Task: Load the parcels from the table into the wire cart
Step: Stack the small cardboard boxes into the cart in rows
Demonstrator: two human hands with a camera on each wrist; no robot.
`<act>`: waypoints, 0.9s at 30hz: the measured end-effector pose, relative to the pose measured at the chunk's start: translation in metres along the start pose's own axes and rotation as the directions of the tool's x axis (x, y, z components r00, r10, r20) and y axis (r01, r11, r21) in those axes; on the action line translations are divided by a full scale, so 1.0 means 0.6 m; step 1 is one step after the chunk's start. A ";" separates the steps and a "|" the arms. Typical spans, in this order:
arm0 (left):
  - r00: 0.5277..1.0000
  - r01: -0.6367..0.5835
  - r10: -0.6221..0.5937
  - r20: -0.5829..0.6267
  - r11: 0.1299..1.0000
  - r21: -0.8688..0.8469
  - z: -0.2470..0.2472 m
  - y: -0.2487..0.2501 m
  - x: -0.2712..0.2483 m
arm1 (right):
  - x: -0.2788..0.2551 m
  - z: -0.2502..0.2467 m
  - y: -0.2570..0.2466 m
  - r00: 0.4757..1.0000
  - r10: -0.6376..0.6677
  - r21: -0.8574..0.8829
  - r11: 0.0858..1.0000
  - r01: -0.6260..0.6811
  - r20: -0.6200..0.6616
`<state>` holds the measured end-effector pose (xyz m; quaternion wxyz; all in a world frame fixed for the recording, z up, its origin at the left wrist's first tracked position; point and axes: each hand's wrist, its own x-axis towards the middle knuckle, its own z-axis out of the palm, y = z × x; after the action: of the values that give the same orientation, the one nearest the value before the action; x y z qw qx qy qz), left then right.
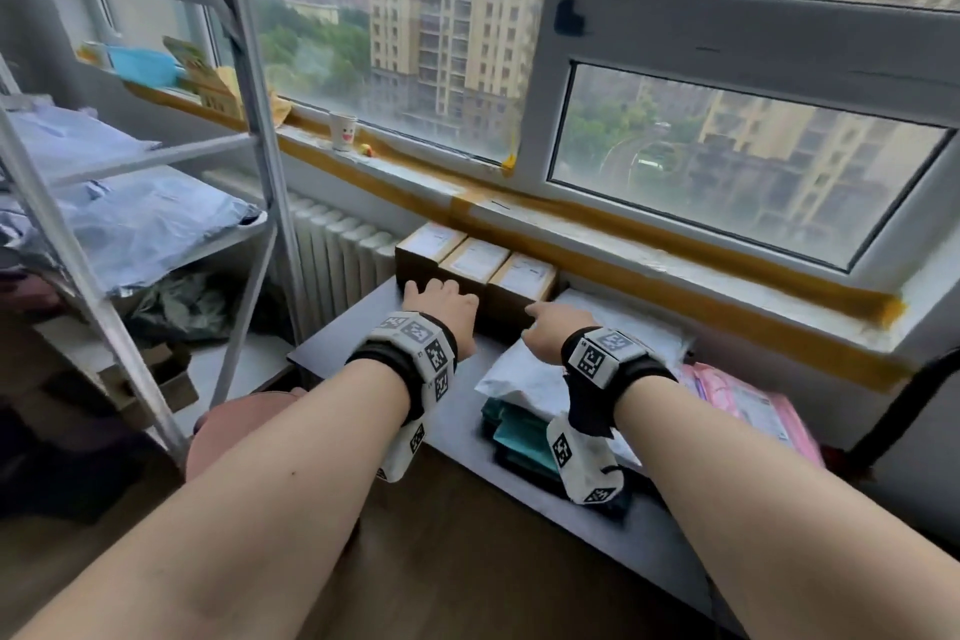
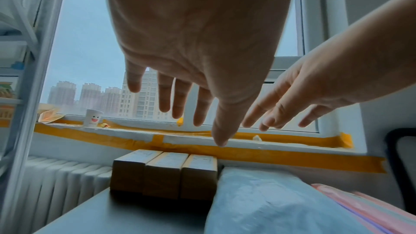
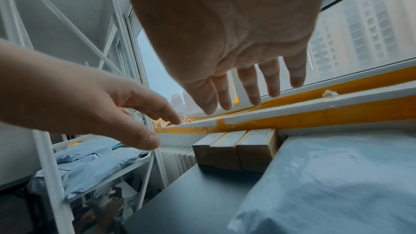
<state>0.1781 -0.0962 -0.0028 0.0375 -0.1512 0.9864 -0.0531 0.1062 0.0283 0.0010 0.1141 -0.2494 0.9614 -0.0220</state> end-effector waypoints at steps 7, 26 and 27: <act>1.000 0.019 -0.019 0.008 1.000 0.016 0.010 -0.115 0.186 | 0.211 -0.031 -0.067 0.999 -0.035 0.039 0.999 0.034 0.036; 0.995 -0.058 0.053 0.082 0.997 0.057 0.090 -0.298 0.505 | 0.517 -0.046 -0.181 0.991 0.042 0.114 0.992 -0.057 0.123; 0.994 -0.069 0.064 0.083 0.996 0.059 0.091 -0.310 0.521 | 0.533 -0.049 -0.191 0.992 0.054 0.117 0.991 -0.067 0.115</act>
<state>-0.0596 -0.3723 -0.0538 0.0841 -0.1189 0.9864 -0.0762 -0.1179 -0.2272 -0.0259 0.1829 -0.2134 0.9576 -0.0628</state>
